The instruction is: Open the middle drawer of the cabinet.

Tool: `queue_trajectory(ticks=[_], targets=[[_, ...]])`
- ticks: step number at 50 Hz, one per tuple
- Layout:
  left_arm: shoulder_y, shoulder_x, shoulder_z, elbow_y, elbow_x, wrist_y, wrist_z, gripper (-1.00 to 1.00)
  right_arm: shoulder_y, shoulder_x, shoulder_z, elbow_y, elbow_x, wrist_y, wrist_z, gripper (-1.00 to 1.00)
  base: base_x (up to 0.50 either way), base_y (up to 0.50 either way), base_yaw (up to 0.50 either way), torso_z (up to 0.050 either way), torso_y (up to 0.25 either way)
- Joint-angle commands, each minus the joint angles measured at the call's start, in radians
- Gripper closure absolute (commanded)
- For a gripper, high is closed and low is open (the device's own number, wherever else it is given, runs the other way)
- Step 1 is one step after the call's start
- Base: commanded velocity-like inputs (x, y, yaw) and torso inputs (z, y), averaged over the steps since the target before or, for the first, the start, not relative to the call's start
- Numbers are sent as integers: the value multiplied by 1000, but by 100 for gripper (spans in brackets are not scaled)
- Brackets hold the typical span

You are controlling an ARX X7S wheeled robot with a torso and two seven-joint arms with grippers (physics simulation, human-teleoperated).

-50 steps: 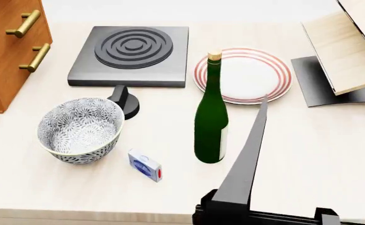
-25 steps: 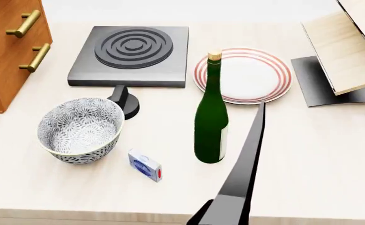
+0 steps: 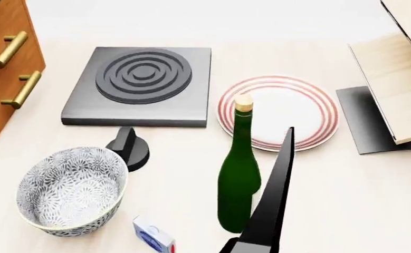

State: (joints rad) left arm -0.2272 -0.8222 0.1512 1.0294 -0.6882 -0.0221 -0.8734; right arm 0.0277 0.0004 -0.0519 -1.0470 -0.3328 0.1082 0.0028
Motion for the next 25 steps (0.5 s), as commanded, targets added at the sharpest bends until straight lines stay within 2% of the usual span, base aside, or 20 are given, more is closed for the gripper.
queue_trajectory(ticks=[1, 25], targets=[[-4, -19, 16, -6, 8, 20, -15, -100, -8, 0, 10, 0, 3, -32, 1, -100, 500, 0, 0, 0, 0], [-13, -44, 39, -12, 2, 43, -36, -100, -11, 0, 6, 0, -2, -39, 0, -100, 500, 0, 0, 0, 1]])
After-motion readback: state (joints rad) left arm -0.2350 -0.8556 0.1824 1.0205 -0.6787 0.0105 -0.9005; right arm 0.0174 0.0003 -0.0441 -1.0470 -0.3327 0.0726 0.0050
